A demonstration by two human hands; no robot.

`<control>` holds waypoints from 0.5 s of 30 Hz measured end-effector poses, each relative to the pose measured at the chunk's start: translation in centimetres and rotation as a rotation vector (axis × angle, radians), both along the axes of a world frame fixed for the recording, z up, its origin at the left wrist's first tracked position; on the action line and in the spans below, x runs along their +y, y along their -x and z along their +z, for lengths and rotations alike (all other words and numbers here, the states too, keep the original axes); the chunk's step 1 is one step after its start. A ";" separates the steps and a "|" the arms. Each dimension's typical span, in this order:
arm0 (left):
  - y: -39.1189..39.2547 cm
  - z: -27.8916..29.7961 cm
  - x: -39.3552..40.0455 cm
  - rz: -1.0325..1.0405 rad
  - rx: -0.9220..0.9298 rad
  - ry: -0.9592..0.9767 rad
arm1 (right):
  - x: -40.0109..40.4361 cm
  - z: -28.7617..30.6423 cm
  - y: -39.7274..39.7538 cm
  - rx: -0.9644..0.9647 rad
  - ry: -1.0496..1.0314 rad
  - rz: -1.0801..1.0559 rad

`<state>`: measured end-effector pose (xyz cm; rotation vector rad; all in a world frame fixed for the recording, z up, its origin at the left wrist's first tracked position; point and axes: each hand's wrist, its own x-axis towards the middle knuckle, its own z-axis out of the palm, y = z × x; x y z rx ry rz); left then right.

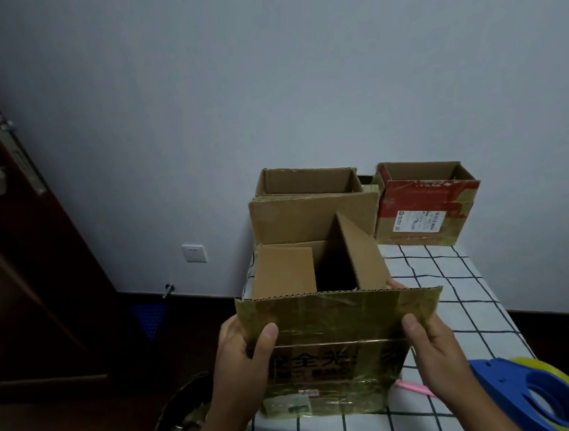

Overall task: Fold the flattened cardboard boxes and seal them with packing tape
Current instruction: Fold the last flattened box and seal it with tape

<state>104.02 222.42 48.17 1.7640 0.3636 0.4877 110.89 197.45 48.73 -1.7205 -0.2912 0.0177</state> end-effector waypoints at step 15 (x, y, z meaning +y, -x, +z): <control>-0.5 1.1 -1.3 0.091 -0.004 0.069 | 0.7 0.4 -0.7 -0.003 0.067 -0.120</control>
